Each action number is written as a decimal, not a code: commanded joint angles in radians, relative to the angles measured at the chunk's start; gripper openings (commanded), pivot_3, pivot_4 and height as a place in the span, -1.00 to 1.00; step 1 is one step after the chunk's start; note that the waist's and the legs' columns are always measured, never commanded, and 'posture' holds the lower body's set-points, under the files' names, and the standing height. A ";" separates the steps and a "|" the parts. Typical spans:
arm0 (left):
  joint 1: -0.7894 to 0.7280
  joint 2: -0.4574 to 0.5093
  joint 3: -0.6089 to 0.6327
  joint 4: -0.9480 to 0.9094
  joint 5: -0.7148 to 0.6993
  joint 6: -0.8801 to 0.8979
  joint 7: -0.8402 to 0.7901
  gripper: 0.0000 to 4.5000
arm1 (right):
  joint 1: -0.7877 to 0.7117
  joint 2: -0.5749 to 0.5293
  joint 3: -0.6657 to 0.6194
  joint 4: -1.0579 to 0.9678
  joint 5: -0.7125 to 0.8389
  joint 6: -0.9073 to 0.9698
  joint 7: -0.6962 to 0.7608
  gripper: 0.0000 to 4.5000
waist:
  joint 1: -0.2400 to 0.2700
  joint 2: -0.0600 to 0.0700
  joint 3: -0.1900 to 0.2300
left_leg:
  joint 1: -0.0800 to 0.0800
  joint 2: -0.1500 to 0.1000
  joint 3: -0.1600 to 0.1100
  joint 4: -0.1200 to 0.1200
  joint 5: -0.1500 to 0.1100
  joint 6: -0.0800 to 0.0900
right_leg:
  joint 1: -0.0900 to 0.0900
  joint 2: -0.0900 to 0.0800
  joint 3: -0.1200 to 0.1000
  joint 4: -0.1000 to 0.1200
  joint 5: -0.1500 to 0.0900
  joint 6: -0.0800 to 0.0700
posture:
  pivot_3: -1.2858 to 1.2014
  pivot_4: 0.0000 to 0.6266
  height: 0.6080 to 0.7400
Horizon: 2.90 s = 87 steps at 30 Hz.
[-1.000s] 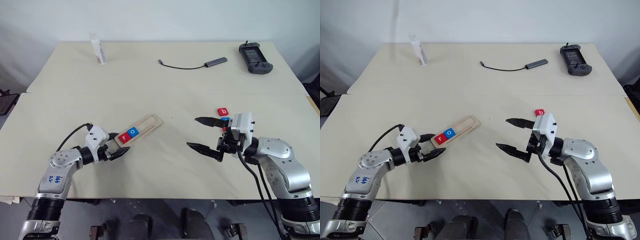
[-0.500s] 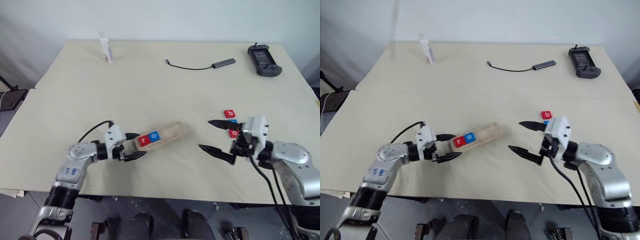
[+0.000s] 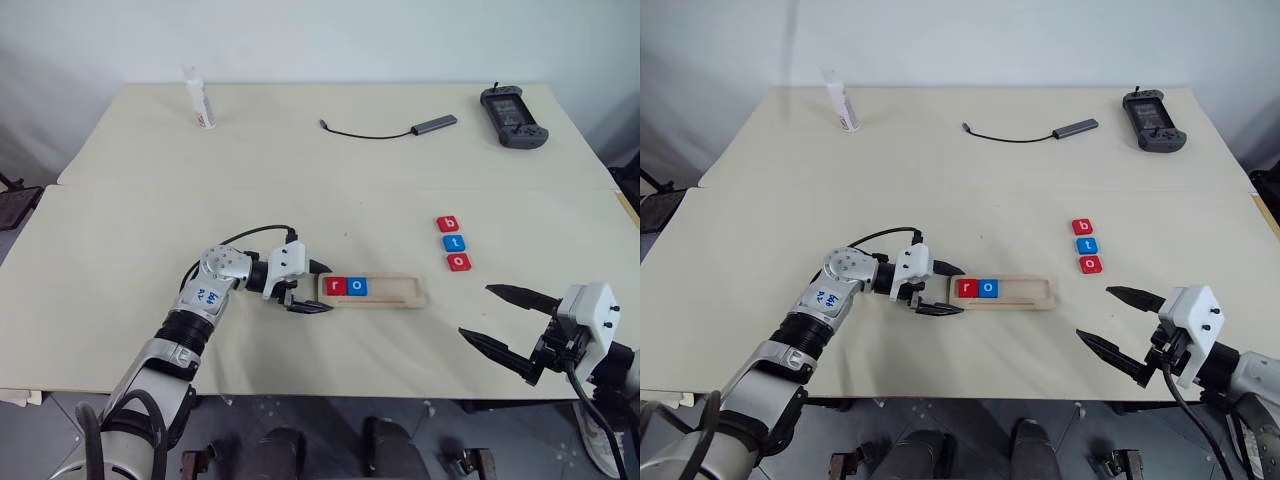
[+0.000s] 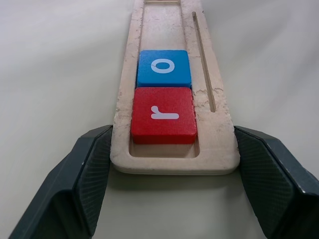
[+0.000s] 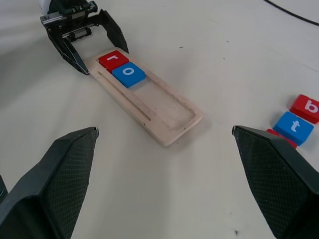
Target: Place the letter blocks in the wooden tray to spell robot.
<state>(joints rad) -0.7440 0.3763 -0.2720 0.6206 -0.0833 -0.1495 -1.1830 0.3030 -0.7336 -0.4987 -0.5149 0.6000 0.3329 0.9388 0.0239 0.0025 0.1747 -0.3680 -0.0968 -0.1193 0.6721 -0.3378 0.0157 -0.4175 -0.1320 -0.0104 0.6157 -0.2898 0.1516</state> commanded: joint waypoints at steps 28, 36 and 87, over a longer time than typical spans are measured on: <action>0.407 0.173 0.376 -0.435 -0.358 0.087 -0.017 0.98 | 0.054 0.235 -0.140 0.113 -0.048 -0.190 -0.228 1.00 | -0.008 0.001 -0.001 | 0.004 0.001 0.002 0.005 -0.002 0.000 | 0.001 0.001 0.007 0.003 0.000 0.000 | 0.03 -0.52 1.00; 0.428 0.166 0.367 -0.529 -0.366 0.112 0.026 0.98 | -0.327 -0.053 0.019 0.215 -0.023 0.176 -0.292 1.00 | -0.023 0.001 -0.001 | 0.013 0.003 0.011 -0.002 -0.002 0.000 | 0.003 0.002 0.014 0.003 0.000 -0.001 | 0.03 -0.52 1.00; 0.500 0.109 0.330 -0.700 -0.355 0.170 0.153 0.98 | -1.187 0.151 0.511 1.010 -0.421 0.389 -0.458 1.00 | -0.029 0.001 -0.001 | -0.003 0.002 0.014 0.002 -0.004 0.003 | -0.013 0.002 0.014 0.006 0.000 0.000 | 0.03 -0.52 1.00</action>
<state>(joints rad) -0.2334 0.4840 0.0567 -0.0643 -0.4421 0.0408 -1.0355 -0.8581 -0.5789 0.0141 0.4713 0.1997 0.7617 0.4879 -0.0055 0.0034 0.1741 -0.3713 -0.0945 -0.1049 0.6744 -0.3416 0.0184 -0.4301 -0.1302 0.0039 0.6217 -0.2898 0.1515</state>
